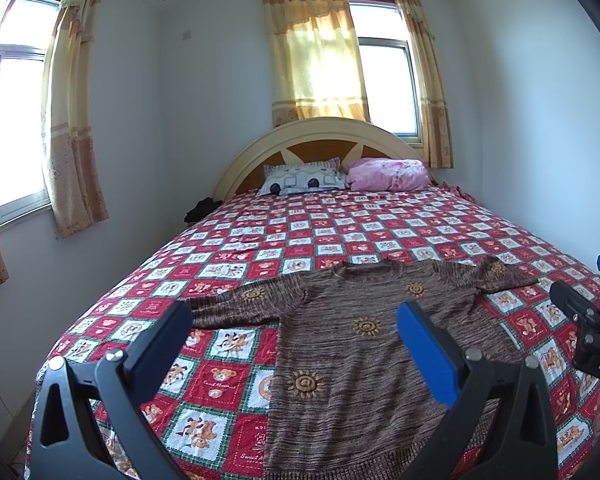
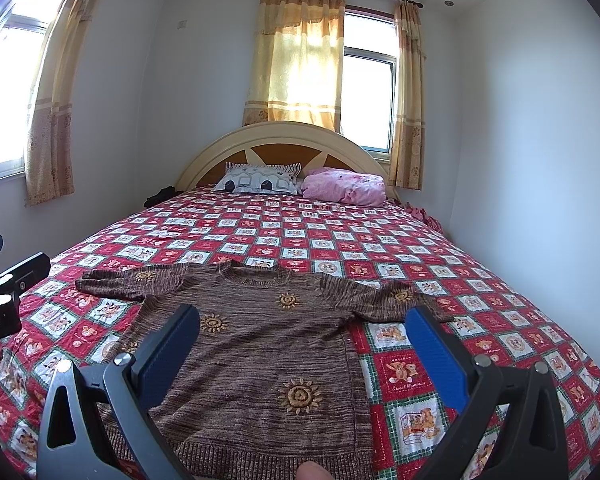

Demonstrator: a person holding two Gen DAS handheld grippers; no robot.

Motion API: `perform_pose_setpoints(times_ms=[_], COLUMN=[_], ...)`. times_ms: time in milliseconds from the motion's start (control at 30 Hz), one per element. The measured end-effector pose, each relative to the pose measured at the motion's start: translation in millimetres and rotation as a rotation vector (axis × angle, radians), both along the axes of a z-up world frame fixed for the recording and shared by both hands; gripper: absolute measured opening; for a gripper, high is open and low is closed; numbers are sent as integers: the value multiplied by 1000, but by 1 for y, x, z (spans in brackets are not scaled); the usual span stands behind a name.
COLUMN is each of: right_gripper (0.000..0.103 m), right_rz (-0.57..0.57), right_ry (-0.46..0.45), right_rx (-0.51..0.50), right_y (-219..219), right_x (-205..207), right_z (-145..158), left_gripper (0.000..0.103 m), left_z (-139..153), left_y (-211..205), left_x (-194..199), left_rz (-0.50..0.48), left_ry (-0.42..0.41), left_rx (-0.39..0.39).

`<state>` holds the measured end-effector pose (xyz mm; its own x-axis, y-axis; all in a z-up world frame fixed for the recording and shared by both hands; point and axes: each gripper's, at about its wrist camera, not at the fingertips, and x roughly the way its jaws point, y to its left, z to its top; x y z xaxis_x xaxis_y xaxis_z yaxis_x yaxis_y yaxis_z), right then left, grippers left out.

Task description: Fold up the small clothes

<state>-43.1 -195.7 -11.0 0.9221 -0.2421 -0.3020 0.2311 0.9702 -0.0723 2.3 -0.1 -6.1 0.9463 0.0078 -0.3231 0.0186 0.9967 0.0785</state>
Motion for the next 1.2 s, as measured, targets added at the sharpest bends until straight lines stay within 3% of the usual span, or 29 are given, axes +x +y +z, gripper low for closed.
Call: perform_pose_setpoints(times_ms=[767, 1000, 1200], right_gripper=[102, 102, 102], right_rz=[4, -10, 8], right_ry=[22, 81, 146], right_rx=[6, 22, 57], right_y=[-1, -22, -58], right_x=[11, 36, 83], right_z=[-11, -34, -51], left_gripper=[103, 103, 103], left_z=[-14, -30, -40], left_y=[-1, -15, -32], left_x=[4, 40, 89], left_rz=[-8, -31, -54], left_ry=[6, 32, 66], left_rx=[18, 84, 136])
